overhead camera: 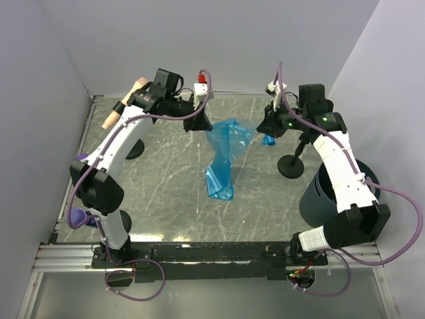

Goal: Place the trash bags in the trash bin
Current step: Unfold the trash bag at the center of the board.

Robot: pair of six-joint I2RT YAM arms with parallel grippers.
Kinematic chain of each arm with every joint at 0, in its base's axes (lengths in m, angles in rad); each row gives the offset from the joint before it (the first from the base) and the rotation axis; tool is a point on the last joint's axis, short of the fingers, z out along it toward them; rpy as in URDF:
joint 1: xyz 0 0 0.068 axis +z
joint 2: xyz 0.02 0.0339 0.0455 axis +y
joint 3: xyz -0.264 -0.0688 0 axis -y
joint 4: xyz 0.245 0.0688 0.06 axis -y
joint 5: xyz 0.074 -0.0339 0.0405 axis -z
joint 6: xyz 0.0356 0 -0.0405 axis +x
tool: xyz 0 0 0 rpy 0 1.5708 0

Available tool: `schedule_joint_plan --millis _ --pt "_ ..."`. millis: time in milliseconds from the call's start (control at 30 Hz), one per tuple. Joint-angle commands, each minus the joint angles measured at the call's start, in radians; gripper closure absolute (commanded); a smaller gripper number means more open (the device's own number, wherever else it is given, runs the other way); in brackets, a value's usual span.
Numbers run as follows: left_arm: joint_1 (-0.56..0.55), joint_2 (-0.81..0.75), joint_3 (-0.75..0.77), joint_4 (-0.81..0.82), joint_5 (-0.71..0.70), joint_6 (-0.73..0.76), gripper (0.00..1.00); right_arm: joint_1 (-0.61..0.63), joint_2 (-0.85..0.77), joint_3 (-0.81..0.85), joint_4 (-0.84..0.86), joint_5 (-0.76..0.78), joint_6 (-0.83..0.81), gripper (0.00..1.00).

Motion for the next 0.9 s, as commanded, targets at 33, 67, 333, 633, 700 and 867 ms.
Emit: schedule_joint_plan --millis 33,67,333,633,700,867 --pt "0.007 -0.092 -0.059 0.068 0.039 0.121 1.0 -0.003 -0.04 0.09 -0.016 -0.195 -0.001 0.65" --pt "0.005 -0.102 -0.069 0.082 0.041 0.13 0.99 -0.003 -0.039 0.098 -0.013 -0.214 0.01 0.57" --pt "0.004 -0.091 -0.036 0.047 0.055 0.171 0.99 0.009 0.006 0.124 0.062 -0.28 0.186 0.3" --pt "-0.022 -0.128 -0.09 0.077 -0.062 0.207 0.99 0.011 0.079 0.202 0.182 -0.366 0.482 0.24" --pt "-0.025 -0.136 -0.102 0.093 -0.092 0.208 0.99 0.012 0.079 0.207 0.124 -0.323 0.414 0.24" --pt "-0.027 -0.157 -0.145 0.122 -0.149 0.23 0.99 0.008 0.041 0.139 0.009 -0.17 0.176 0.25"
